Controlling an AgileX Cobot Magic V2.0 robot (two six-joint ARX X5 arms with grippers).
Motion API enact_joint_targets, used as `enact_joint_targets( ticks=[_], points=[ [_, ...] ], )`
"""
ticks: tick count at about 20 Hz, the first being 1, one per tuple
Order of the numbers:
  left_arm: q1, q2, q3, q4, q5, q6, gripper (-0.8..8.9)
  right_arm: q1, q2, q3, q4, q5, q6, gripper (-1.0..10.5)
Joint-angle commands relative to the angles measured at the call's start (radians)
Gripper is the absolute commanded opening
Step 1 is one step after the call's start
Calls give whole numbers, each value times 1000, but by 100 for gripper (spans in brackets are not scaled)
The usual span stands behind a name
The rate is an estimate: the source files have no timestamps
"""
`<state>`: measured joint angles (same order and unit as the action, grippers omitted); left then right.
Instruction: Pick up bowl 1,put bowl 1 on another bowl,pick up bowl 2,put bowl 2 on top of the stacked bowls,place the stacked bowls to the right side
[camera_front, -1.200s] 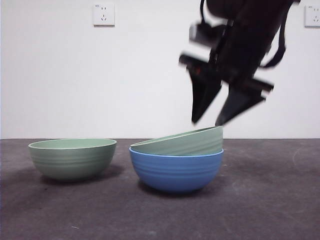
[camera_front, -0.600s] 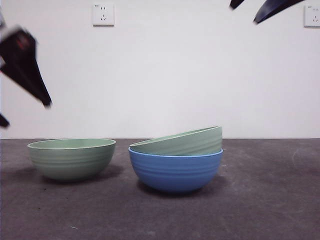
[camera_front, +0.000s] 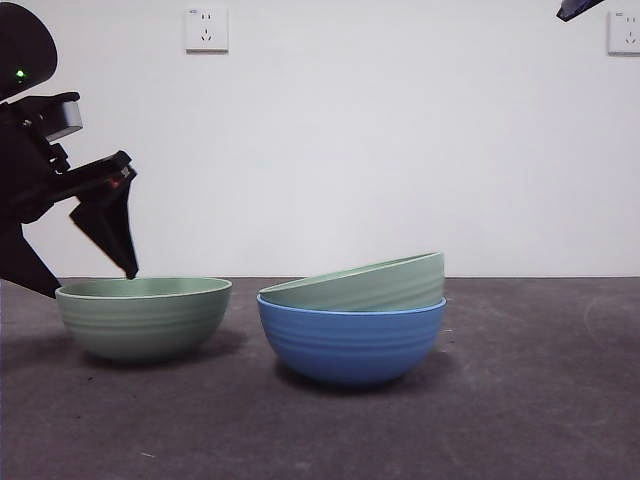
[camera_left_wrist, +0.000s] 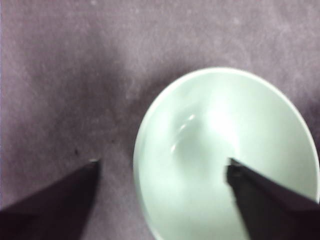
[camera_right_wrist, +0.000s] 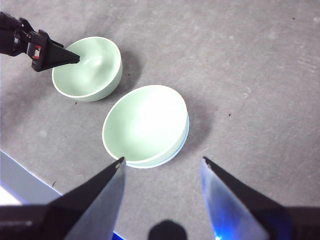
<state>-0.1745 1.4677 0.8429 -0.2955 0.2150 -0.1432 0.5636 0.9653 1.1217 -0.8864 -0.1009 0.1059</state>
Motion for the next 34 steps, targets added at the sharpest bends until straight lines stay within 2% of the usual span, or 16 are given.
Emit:
enact_joint_targets(
  ticks=[1, 9, 10, 11, 16, 20, 23, 26, 30, 34],
  points=[
    [-3, 9, -4, -20, -4, -8, 94, 2, -1, 1, 3, 3, 9, 251],
    [-3, 18, -4, -58, -5, -14, 88, 2, -3, 1, 3, 3, 9, 250],
    [-3, 18, -4, -65, -5, -14, 58, 2, -5, 1, 3, 3, 9, 251],
    [-3, 18, -4, -69, -5, -14, -19, 2, -5, 1, 3, 3, 9, 250],
    [-3, 13, 0, -62, -3, -16, -8, 2, -6, 1, 2, 3, 9, 250],
    [-17, -36, 88, -130, 31, -23, -8, 2, -6, 1, 2, 3, 9, 250],
    [-69, -70, 212, -214, 78, -21, -8, 2, -6, 1, 2, 3, 9, 250],
    [-173, -70, 319, -259, 80, -19, -8, 2, -6, 1, 2, 3, 9, 250],
    [-315, -47, 336, -249, 42, -22, -8, 2, -6, 1, 2, 3, 9, 250],
    [-396, 60, 336, -221, -12, -29, -8, 2, -6, 1, 2, 3, 10, 250]
  ],
)
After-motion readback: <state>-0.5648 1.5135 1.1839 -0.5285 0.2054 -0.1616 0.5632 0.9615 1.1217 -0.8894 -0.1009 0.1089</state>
